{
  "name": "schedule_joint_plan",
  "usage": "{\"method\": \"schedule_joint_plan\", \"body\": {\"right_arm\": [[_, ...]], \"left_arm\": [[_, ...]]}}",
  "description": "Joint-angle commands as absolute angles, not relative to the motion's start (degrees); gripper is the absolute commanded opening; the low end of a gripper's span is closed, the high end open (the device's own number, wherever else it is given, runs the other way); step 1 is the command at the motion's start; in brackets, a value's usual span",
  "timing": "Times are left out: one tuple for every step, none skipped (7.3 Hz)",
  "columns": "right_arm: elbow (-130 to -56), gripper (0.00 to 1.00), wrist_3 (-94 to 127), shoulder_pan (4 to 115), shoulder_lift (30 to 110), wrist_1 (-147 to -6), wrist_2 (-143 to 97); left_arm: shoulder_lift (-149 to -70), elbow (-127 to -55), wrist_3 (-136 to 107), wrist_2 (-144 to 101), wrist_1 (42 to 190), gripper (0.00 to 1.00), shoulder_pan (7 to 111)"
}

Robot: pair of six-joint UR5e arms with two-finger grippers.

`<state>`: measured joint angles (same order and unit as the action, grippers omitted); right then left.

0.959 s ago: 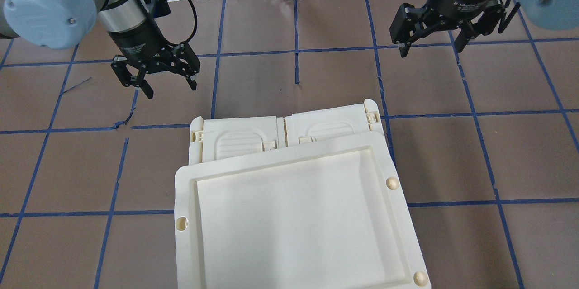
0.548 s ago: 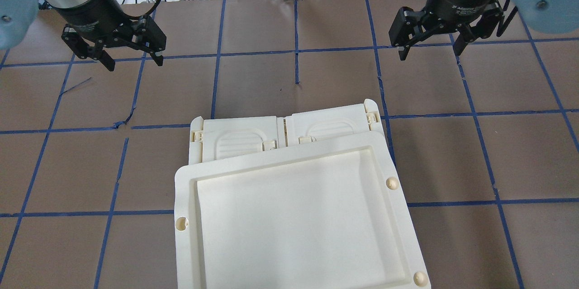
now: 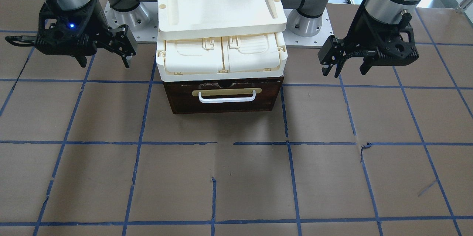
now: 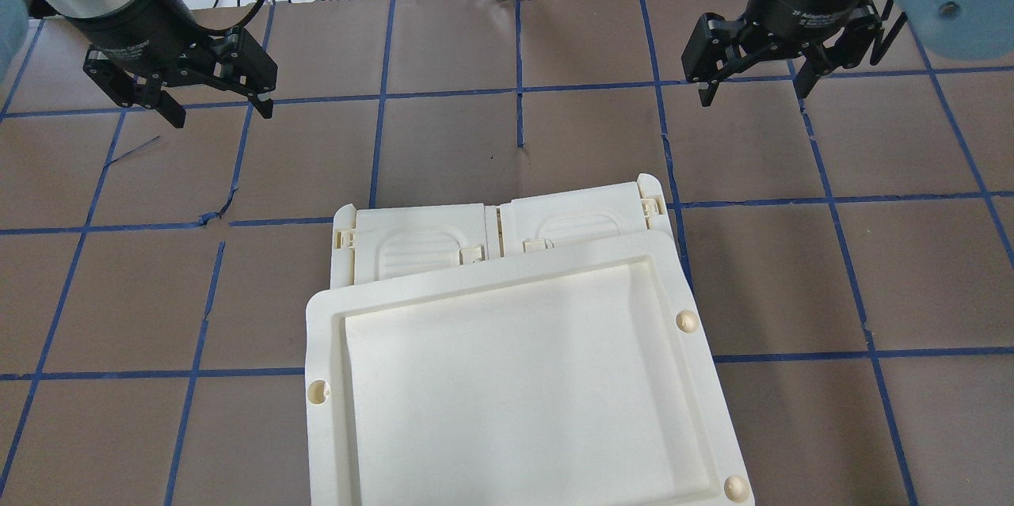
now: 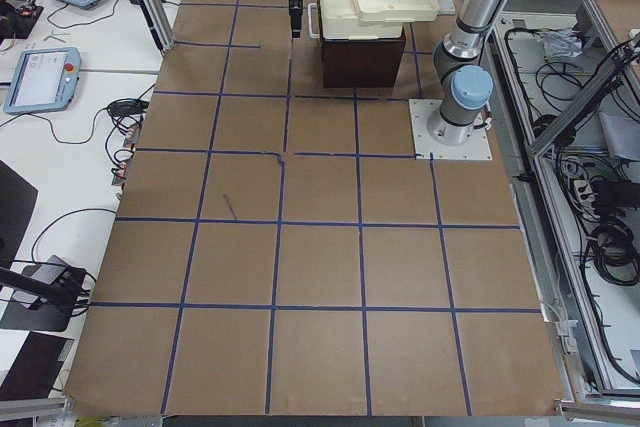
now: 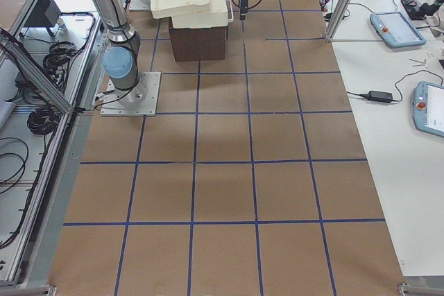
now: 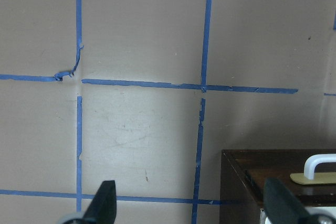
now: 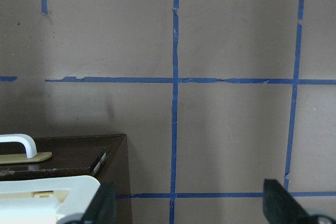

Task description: Put scissors in drawer and close it

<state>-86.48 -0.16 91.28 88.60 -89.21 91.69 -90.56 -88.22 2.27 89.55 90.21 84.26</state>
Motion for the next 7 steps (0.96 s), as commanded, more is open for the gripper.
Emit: {"method": "schedule_joint_plan", "body": {"right_arm": [[-86.48, 1.00, -0.18, 91.23, 88.59, -89.21, 91.76], [-86.48, 1.00, -0.18, 91.23, 88.59, -89.21, 91.67], [-86.48, 1.00, -0.18, 91.23, 88.59, -89.21, 91.67], [-86.48, 1.00, -0.18, 91.23, 88.59, -89.21, 91.67], [-86.48, 1.00, -0.18, 91.23, 88.59, -89.21, 91.76], [-86.48, 1.00, -0.18, 91.14, 88.59, -89.21, 91.76], [-86.48, 1.00, -0.18, 91.14, 88.59, -89.21, 91.76]], "left_arm": [[-90.53, -88.33, 2.37, 89.56, 90.26, 1.00, 84.37], [-90.53, -88.33, 2.29, 89.56, 90.44, 1.00, 84.37], [-90.53, -88.33, 2.37, 89.56, 90.53, 1.00, 84.37], [-90.53, -88.42, 2.37, 89.56, 90.53, 1.00, 84.29], [-90.53, -88.50, 2.29, 89.47, 90.44, 1.00, 84.20], [-90.44, -88.42, 2.37, 89.04, 90.35, 1.00, 83.68], [-90.44, -88.42, 2.37, 89.21, 90.44, 1.00, 83.85]]}}
